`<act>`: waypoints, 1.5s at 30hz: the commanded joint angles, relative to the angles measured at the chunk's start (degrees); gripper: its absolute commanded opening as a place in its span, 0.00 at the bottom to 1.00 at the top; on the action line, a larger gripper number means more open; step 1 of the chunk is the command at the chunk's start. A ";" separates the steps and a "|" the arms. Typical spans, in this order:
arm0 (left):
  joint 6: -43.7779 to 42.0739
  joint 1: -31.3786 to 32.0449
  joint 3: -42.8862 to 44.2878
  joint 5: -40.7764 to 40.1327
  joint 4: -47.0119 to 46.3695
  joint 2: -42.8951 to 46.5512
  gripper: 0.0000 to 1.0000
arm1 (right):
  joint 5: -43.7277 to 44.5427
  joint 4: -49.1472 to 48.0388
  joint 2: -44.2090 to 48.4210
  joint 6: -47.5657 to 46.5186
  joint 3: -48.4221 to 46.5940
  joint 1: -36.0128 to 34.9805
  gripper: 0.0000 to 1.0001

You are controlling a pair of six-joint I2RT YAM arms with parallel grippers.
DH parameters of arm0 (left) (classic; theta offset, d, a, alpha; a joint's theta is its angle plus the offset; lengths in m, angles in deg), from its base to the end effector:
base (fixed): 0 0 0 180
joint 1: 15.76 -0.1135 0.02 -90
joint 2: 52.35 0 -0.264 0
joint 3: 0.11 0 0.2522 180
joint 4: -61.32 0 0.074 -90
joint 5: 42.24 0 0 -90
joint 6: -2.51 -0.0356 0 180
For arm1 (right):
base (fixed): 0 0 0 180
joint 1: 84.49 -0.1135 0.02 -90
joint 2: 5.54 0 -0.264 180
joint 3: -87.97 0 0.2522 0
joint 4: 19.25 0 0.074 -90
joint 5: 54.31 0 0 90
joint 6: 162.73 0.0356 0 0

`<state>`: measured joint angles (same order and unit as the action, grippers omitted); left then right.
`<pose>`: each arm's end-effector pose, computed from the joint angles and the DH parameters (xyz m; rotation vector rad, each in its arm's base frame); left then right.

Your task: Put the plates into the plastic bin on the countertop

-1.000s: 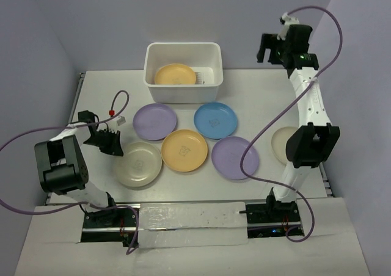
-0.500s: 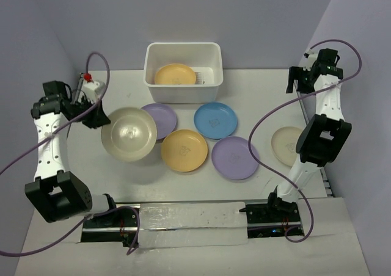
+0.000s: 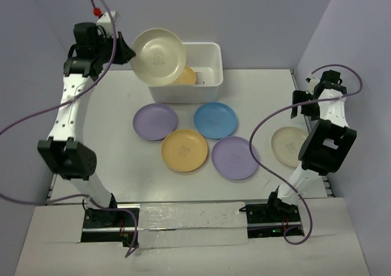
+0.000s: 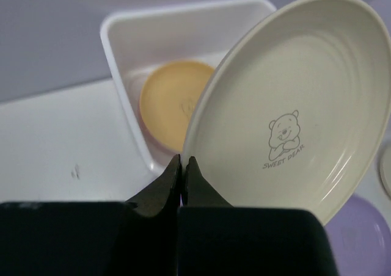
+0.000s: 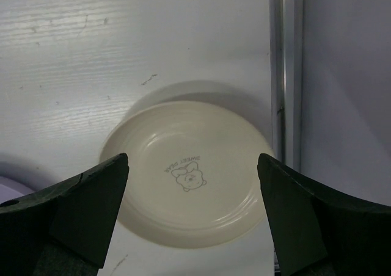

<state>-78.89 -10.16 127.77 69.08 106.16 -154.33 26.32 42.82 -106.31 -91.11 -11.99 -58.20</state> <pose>0.3998 -0.0522 0.4471 0.2050 1.9006 -0.5211 0.3354 -0.1592 0.2722 0.1302 2.6403 -0.0419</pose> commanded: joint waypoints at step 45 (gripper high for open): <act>4.40 9.88 19.45 -20.38 -11.23 -22.63 0.99 | 3.90 1.23 24.01 -22.22 30.06 -18.57 0.84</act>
<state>-75.76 -0.47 143.32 46.61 97.56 -184.78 28.14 48.77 -81.80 -116.57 15.77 -74.61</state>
